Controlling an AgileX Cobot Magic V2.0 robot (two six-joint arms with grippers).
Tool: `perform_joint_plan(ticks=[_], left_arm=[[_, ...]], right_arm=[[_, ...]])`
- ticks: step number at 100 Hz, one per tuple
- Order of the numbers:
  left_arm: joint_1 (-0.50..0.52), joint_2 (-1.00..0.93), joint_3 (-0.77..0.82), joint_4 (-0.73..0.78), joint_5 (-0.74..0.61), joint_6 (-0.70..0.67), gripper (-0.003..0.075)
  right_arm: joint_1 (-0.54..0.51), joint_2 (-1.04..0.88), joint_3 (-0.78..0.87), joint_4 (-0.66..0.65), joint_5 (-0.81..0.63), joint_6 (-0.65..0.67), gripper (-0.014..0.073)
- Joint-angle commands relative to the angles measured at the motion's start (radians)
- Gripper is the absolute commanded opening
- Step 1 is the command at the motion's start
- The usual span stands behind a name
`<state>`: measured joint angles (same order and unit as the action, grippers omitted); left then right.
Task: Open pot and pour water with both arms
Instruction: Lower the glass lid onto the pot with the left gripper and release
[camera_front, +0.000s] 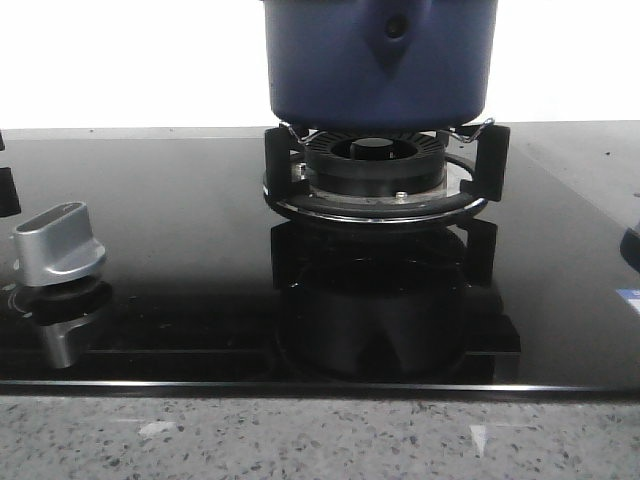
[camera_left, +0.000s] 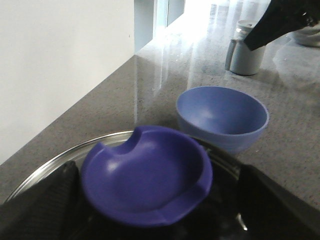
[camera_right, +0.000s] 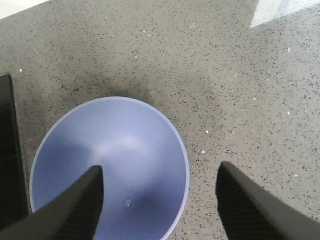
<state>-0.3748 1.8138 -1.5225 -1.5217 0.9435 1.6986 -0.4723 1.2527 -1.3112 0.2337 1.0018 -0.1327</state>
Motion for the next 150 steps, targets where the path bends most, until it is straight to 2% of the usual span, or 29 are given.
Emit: perform_joint_plan(ticks=[1,15,22,31,38,48,62,63,64,67,69,75,86,97,108,119,128,141,150], left_arm=[[0.019,-0.080,-0.033,-0.120,0.062,-0.001,0.0589],[0.090,-0.152,-0.033,-0.151,0.086,-0.004,0.0589],[0.140,-0.197,-0.033,-0.151,0.093,-0.016,0.0589],[0.214,-0.254,-0.033,-0.151,0.092,-0.057,0.0578],[0.272,-0.297,-0.033,-0.151,0.092,-0.111,0.0535],[0.360,-0.352,-0.033,-0.149,0.092,-0.213,0.0383],[0.457,-0.406,-0.033,-0.137,0.117,-0.282,0.0099],[0.466,-0.410,-0.033,-0.137,0.124,-0.287,0.0071],[0.474,-0.416,-0.033,-0.137,0.127,-0.292,0.0057],[0.486,-0.422,-0.033,-0.137,0.134,-0.300,0.0001],[0.501,-0.431,-0.033,-0.134,0.139,-0.312,-0.0019],[0.526,-0.450,-0.033,-0.127,0.144,-0.358,-0.0020],[0.558,-0.495,-0.009,-0.085,0.110,-0.396,-0.0020],[0.558,-0.601,0.094,-0.040,-0.132,-0.383,-0.0020],[0.558,-0.744,0.244,-0.023,-0.403,-0.321,-0.0020],[0.540,-0.861,0.384,-0.019,-0.534,-0.221,-0.0020],[0.465,-0.928,0.503,-0.012,-0.577,-0.169,-0.0020],[0.340,-0.982,0.672,-0.063,-0.579,-0.146,-0.0020],[0.299,-1.038,0.791,-0.142,-0.579,-0.045,-0.0020]], right_arm=[[-0.006,-0.029,-0.034,0.015,-0.044,-0.003,0.0435],[-0.006,-0.029,-0.034,0.043,-0.044,-0.005,0.0435],[-0.006,-0.029,-0.034,0.097,-0.044,-0.020,0.0435],[0.000,-0.029,-0.034,0.237,-0.047,-0.063,0.0435],[0.011,-0.029,-0.034,0.365,-0.052,-0.130,0.0416],[0.033,-0.029,-0.034,0.554,-0.063,-0.249,0.0304],[0.072,-0.029,-0.033,0.881,-0.063,-0.468,0.0038],[0.078,-0.029,-0.032,0.913,-0.063,-0.490,-0.0007],[0.081,-0.029,-0.032,0.913,-0.063,-0.502,-0.0007],[0.096,-0.029,-0.032,0.983,-0.066,-0.543,-0.0078],[0.109,-0.029,-0.032,1.015,-0.073,-0.561,-0.0071],[0.156,-0.029,-0.032,1.070,-0.108,-0.590,-0.0042],[0.263,-0.029,-0.032,1.075,-0.178,-0.679,-0.0044],[0.369,-0.043,-0.006,1.073,-0.282,-0.791,-0.0044],[0.473,-0.102,0.075,1.069,-0.492,-0.880,-0.0044],[0.542,-0.181,0.187,1.065,-0.691,-0.959,-0.0044],[0.563,-0.257,0.290,1.063,-0.783,-1.012,-0.0045],[0.565,-0.381,0.469,1.046,-0.805,-1.096,-0.0046],[0.565,-0.495,0.595,1.043,-0.828,-1.102,-0.0046]])
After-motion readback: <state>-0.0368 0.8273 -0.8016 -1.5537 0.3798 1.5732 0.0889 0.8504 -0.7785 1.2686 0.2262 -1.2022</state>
